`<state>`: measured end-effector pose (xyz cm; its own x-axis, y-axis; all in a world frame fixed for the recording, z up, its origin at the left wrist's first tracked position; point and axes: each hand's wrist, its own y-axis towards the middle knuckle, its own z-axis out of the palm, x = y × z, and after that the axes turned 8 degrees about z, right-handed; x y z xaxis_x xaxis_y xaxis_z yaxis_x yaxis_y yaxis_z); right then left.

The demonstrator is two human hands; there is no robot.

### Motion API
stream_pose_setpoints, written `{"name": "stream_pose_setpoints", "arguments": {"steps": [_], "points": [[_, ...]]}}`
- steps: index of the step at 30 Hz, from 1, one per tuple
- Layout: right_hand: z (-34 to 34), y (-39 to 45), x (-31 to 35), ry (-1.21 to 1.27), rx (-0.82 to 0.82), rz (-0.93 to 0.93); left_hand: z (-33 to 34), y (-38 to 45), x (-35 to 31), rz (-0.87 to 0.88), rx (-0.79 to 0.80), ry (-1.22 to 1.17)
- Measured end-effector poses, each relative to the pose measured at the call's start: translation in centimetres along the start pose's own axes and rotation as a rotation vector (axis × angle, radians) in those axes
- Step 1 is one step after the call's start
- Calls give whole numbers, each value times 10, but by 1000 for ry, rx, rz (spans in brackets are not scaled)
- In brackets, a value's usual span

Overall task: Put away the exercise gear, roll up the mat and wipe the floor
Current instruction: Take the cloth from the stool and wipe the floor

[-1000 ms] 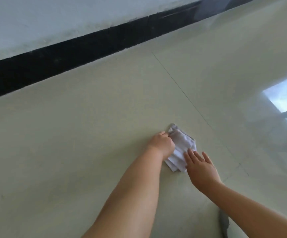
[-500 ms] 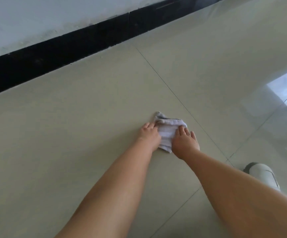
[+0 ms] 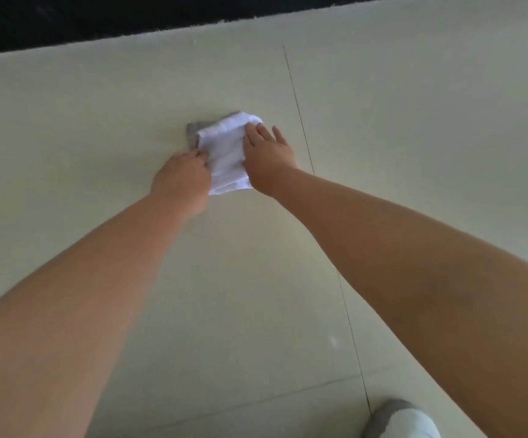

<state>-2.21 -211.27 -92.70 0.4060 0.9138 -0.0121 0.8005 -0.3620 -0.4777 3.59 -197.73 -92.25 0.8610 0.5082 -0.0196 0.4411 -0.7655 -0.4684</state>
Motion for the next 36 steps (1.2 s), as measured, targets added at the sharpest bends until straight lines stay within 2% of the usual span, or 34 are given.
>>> {"name": "stream_pose_setpoints", "arguments": {"steps": [4, 6, 9, 12, 14, 16, 19, 24, 27, 29, 31, 33, 35, 36], "points": [[46, -67, -26, 87, -100, -146, 32, -37, -48, 73, -128, 150], [78, -111, -53, 125, -185, -111, 55, -55, -87, 147, -211, 74], [118, -177, -112, 117, -170, -2, 74, -71, -166, 341, -397, 16], [133, -221, -171, 178, -232, 131, 74, -64, -234, 435, -355, -94], [134, -216, -197, 205, -160, 224, 63, -39, -254, 450, -308, -112], [121, -185, -210, 253, -123, 301, 44, -6, -253, 450, -229, -94], [87, -117, -205, 348, -198, 341, 16, 36, -220, 381, -93, -13], [44, -35, -139, 392, -159, 169, -6, 40, -137, 233, -31, 80], [48, -36, -99, 414, -122, 103, -2, 18, -112, 158, -59, 119], [63, -56, -85, 364, -220, 50, 7, 4, -109, 146, -74, 133], [82, -80, -84, 286, -327, 40, 14, -7, -112, 169, -38, 128], [96, -100, -90, 210, -291, 51, 17, -9, -118, 207, 10, 138], [97, -110, -95, 181, -317, 48, 7, -4, -124, 215, -8, 196], [97, -110, -95, 174, -319, 39, -1, -3, -127, 196, 59, 227]]}}
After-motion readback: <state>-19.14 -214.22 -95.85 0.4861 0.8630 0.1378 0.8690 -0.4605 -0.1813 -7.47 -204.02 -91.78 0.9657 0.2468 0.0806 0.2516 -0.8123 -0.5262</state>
